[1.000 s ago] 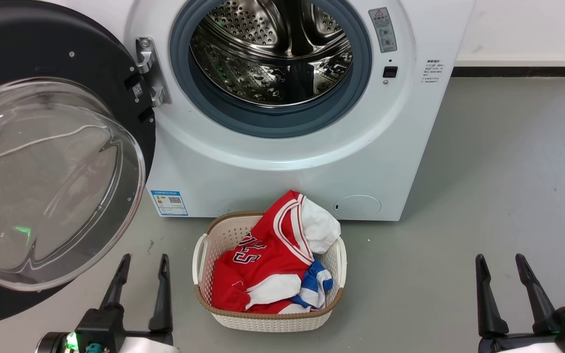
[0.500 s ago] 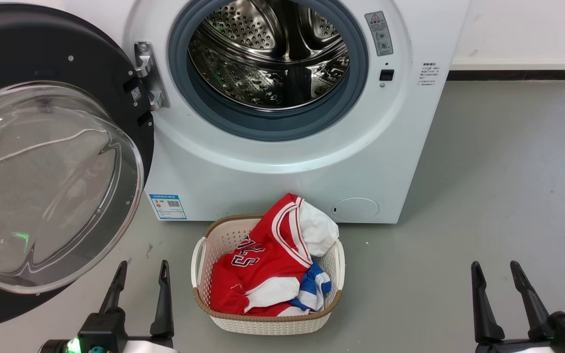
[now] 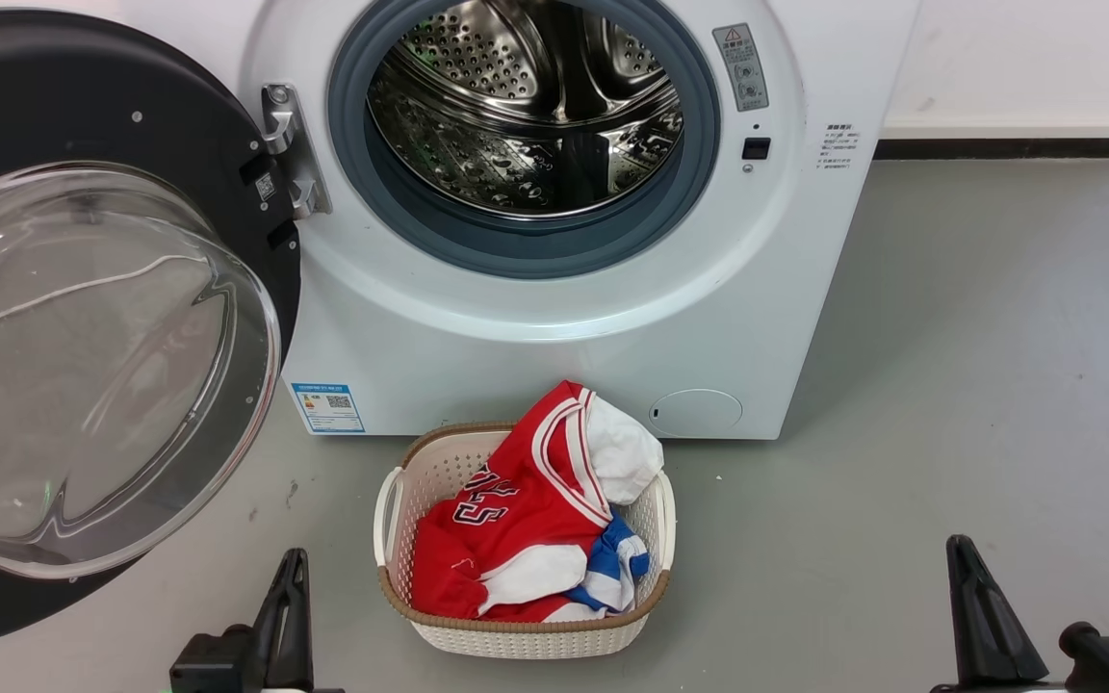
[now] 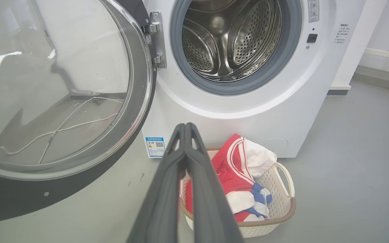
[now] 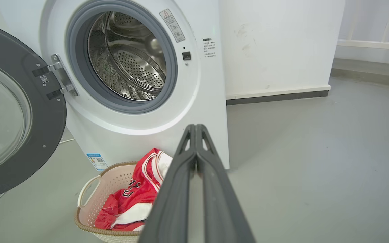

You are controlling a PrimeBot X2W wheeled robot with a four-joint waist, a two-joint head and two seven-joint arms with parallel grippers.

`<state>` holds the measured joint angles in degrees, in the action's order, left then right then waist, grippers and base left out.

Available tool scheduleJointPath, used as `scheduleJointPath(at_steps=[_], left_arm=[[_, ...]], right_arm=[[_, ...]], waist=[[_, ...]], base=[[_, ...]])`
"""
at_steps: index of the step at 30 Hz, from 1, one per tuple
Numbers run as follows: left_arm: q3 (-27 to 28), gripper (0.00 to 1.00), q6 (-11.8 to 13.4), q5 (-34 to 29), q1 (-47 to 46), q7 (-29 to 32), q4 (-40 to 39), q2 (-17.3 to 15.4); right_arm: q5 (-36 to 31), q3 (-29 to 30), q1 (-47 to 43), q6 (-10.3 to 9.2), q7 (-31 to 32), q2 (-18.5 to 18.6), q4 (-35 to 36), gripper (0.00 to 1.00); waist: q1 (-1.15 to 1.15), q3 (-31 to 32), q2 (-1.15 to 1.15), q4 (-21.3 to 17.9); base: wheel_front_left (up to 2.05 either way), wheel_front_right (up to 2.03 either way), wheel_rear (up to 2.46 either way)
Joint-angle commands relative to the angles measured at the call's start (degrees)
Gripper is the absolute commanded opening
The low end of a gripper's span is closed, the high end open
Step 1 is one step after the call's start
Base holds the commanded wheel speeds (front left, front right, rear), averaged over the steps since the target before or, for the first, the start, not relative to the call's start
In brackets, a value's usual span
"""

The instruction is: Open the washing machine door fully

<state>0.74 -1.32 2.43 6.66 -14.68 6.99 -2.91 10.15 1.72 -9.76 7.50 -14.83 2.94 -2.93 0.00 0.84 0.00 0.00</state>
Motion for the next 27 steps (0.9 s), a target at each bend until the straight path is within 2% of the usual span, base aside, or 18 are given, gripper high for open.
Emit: scheduleJointPath(at_steps=[1, 27], left_arm=[[0.4, 0.0, -0.1, 1.7, -0.8, 0.5, -0.2, 0.0], [2.1, 0.0, -2.1, 30.4, -4.8, 7.1, 1.9, 0.0]], right_arm=[[1.7, -0.1, 0.2, 0.0, 0.1, 0.1, 0.5, 0.0], [29.5, -0.3, 5.5, 0.0, 5.5, 1.5, -3.2, 0.0]], waist=[[0.0, 0.0, 0.0, 0.0], [0.0, -0.2, 0.0, 0.0]], base=[[0.0, 0.0, 0.0], [0.0, 0.0, 0.0]])
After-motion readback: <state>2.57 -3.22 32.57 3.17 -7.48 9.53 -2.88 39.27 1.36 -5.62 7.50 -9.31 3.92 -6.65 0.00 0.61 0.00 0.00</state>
